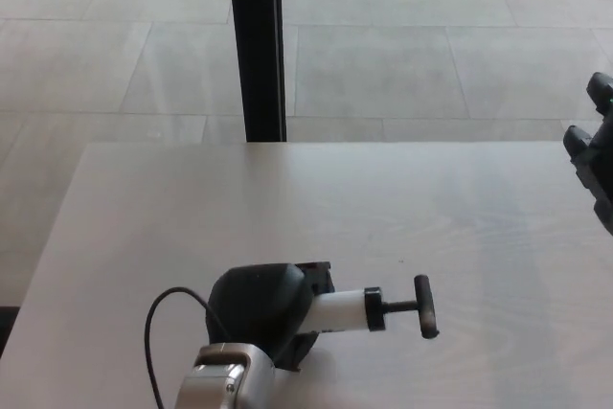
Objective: The robot uses its left hand to lift the air pump kept on the middle of the desk and use the right hand to compress the handle
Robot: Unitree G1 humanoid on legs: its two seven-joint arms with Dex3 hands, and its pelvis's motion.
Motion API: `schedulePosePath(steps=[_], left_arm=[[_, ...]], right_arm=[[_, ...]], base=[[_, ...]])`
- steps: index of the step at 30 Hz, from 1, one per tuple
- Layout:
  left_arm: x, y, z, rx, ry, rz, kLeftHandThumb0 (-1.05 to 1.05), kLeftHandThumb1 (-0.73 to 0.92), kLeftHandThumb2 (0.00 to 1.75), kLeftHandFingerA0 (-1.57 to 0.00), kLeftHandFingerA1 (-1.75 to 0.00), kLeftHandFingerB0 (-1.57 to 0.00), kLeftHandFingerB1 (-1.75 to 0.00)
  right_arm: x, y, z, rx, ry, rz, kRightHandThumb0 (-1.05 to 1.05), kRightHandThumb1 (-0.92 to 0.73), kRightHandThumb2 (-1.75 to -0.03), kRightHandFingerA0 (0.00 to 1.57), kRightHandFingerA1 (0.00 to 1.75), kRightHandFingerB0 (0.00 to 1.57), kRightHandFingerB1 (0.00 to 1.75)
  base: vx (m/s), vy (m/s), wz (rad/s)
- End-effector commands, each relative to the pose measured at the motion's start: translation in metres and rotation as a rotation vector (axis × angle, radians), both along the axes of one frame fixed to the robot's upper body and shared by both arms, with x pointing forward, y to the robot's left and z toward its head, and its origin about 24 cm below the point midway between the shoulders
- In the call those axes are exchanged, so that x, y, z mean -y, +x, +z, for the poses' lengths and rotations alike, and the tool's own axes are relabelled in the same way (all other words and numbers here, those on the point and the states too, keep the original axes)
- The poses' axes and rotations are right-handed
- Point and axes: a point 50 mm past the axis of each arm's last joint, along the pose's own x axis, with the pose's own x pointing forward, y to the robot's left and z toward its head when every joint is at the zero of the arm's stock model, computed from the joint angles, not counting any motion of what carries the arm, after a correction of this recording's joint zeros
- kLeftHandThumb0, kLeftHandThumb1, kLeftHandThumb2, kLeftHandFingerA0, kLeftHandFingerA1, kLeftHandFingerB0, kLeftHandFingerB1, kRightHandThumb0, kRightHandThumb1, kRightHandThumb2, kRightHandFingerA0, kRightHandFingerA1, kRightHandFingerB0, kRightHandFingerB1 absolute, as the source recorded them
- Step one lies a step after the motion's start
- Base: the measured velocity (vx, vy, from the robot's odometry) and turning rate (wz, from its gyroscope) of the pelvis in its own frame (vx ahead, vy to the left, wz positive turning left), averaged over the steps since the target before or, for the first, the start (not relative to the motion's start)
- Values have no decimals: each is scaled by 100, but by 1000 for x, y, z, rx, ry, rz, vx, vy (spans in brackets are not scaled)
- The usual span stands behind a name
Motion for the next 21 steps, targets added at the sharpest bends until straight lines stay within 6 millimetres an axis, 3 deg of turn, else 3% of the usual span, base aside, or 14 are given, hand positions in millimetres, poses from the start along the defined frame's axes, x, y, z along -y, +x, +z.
schedulePosePath(steps=[1, 2, 5, 6, 8, 9, 10, 11, 12, 13, 14, 18, 19, 21], left_arm=[[1, -4, -16, -144, 108, -27, -22, 77, 71, -80, -126, -66, -71], [2, -3, -16, -159, 135, -33, -25, 77, 70, -78, -129, -50, -59], [3, 0, -17, -189, 211, -36, -30, 74, 67, -77, -129, -41, -53], [4, 1, -16, -214, 203, -29, -35, 69, 62, -73, -116, -42, -54], [3, 4, -12, -283, 270, -39, -57, 64, 59, -34, -83, -34, -43], [3, 5, -9, -374, 245, -28, -38, 32, 94, -5, -56, 0, -50], [2, 6, -8, -404, 237, -32, -75, 44, 83, -4, -45, -9, -36], [0, 8, -7, -463, 210, -36, -78, 46, 88, 0, -28, -6, -19], [-3, 10, -6, -543, 167, -34, -92, 54, 92, 0, -13, 0, 0], [-6, 11, -5, -603, 133, -37, -93, 53, 95, 0, -15, -1, -2], [-7, 12, -5, -617, 123, -40, -91, 53, 94, 0, -17, 0, -1], [-16, 17, -4, -698, 114, -41, -91, 50, 95, 0, -16, 0, 0], [-21, 19, -4, -719, 101, -33, -90, 48, 95, 0, -16, -3, 0], [-21, 19, -4, -721, 101, -31, -90, 48, 95, 0, -16, -3, 0]], right_arm=[[4, -1, 3, -5, -1, 0, -80, -88, -125, 0, 23, 2, 26], [3, -1, 2, -5, -2, 5, -81, -89, -125, 0, 23, 1, 25], [2, -1, 1, -8, -8, 12, -81, -89, -125, 0, 22, 2, 26], [2, -1, 0, -11, -13, 11, -81, -88, -125, 0, 23, 3, 26], [1, -2, 0, -17, -10, 17, -81, -87, -124, 0, 23, 4, 26], [0, -1, -1, -19, -18, 19, -81, -87, -124, 0, 23, 4, 26], [0, -1, -1, -20, -14, 19, -79, -87, -123, 0, 23, 4, 26], [-1, -1, -1, -24, -17, 12, -83, -92, -90, 0, 16, 8, 25], [-1, -1, -1, -21, -17, 12, -79, -86, -123, 0, 23, 5, 27], [-1, -1, -1, -20, -17, 15, -78, -86, -123, 0, 24, 4, 27], [-1, -1, -1, -21, -20, 15, -79, -92, -88, 0, 19, 2, 26], [0, -1, -1, -21, -23, 9, -80, -92, -88, 0, 20, 2, 26], [0, -1, -1, -20, -21, 13, -78, -86, -123, 0, 24, 3, 26], [0, -1, -1, -20, -21, 15, -78, -86, -123, 0, 24, 3, 26]], base=[[0, 0, 0], [0, 0, 0], [0, 0, 0], [0, 0, 0], [0, 0, 0], [0, 0, 0], [0, 0, 0], [0, 0, 0], [0, 0, 0], [0, 0, 0], [0, 0, 0], [0, 0, 0], [0, 0, 0], [0, 0, 0]])
